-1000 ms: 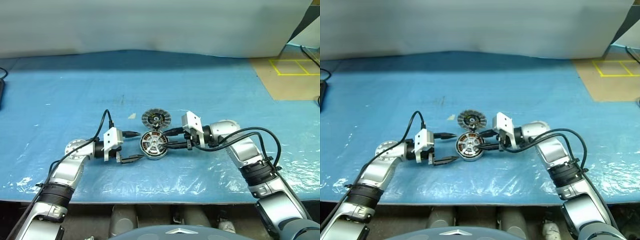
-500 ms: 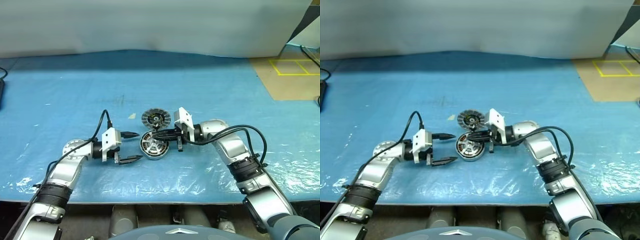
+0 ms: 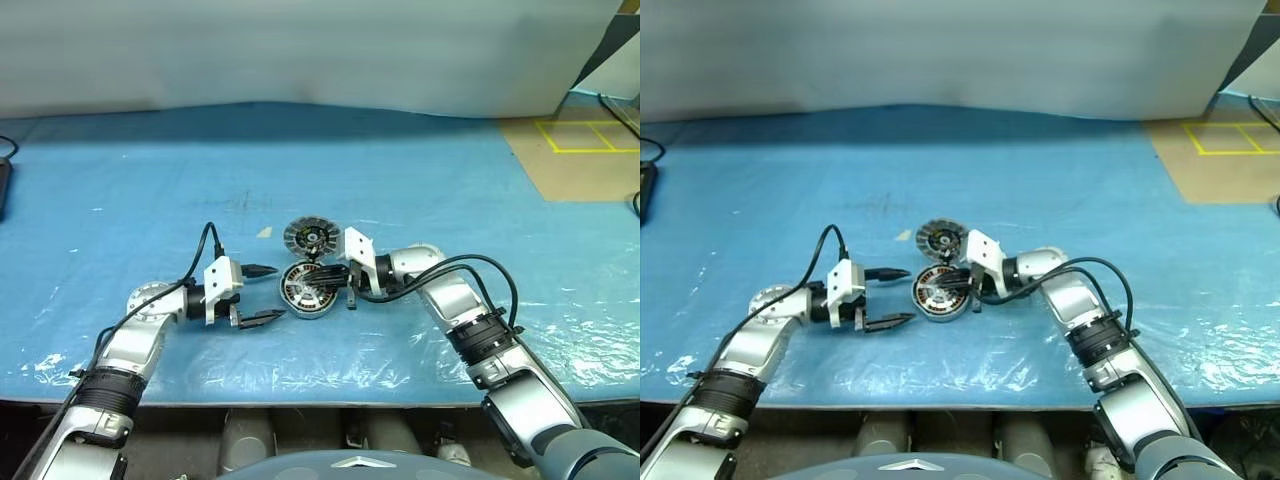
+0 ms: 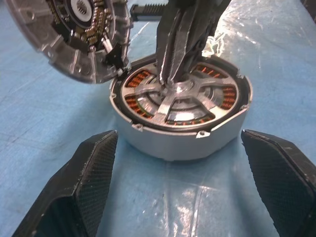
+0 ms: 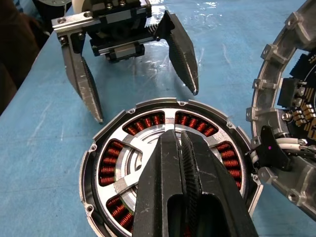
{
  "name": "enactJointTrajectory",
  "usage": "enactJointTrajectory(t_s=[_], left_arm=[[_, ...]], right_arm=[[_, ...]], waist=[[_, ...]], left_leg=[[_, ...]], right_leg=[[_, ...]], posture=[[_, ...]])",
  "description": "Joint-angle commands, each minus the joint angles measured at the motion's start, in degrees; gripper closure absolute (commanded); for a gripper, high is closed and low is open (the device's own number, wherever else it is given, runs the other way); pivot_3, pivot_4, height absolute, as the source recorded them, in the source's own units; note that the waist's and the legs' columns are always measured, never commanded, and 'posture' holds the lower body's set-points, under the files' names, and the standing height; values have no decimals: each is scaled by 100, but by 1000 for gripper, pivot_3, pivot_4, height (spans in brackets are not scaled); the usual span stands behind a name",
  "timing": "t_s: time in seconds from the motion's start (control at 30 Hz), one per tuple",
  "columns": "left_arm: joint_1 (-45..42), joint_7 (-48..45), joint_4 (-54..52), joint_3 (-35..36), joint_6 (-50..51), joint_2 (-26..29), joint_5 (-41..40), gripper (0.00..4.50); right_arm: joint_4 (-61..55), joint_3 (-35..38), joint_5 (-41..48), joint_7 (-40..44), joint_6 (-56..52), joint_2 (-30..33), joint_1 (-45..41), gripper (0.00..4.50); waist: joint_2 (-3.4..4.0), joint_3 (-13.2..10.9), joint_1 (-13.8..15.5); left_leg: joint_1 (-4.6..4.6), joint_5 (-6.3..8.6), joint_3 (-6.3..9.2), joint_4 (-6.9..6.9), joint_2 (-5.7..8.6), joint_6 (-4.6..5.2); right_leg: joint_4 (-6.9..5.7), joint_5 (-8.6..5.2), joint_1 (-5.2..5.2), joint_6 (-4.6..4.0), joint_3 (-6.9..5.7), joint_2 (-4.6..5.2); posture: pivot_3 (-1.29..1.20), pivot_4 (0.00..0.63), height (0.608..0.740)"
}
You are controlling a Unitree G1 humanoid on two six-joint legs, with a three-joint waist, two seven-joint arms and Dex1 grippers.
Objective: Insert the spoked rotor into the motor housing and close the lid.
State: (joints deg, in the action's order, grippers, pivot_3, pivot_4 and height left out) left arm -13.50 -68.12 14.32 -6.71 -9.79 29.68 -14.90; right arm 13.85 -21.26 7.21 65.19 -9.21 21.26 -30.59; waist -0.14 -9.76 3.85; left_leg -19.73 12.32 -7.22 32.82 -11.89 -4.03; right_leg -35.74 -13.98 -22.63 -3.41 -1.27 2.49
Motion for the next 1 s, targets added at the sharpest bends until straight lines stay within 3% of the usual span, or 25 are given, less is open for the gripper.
enactJointTrajectory(t_s=[0.03,0.3,0.4,0.63,0.83,1.0], left_arm=[[-118,-77,-67,44,-84,23,-54,273],[135,-50,-488,71,51,101,-137,273],[179,-29,-540,76,63,99,-133,273],[162,-54,-493,118,67,133,-163,273],[142,4,-581,114,146,134,-159,273],[204,109,-723,124,209,137,-148,273]], right_arm=[[-27,59,70,91,-192,107,183,4401],[-1100,895,1508,392,-1283,90,143,4401],[-1162,967,1424,358,-1308,327,236,4460],[-343,1053,771,179,-650,988,260,4460],[1282,1254,309,-689,95,452,-815,4460],[1939,1271,299,-595,380,13,-1363,4460]], waist=[[0,1,1],[0,1,-6],[0,1,8],[0,1,4],[1,0,-164],[1,0,-140]], left_leg=[[4,0,0,0,1,0],[-37,-13,1,-2,-2,21],[-32,-13,1,-8,-5,20],[-36,-3,1,-4,0,4],[-33,-7,0,-3,0,-7],[-34,-19,0,-5,-1,13]], right_leg=[[0,0,4,0,0,2],[-3,11,-46,16,-2,-3],[-3,10,-45,15,-3,-5],[3,1,-44,0,-3,-1],[-5,5,-45,-7,1,-3],[-3,6,-47,-9,-2,-4]], posture=[[0,150,740],[0,150,740],[0,150,740],[0,150,740],[0,150,740],[0,150,740]])
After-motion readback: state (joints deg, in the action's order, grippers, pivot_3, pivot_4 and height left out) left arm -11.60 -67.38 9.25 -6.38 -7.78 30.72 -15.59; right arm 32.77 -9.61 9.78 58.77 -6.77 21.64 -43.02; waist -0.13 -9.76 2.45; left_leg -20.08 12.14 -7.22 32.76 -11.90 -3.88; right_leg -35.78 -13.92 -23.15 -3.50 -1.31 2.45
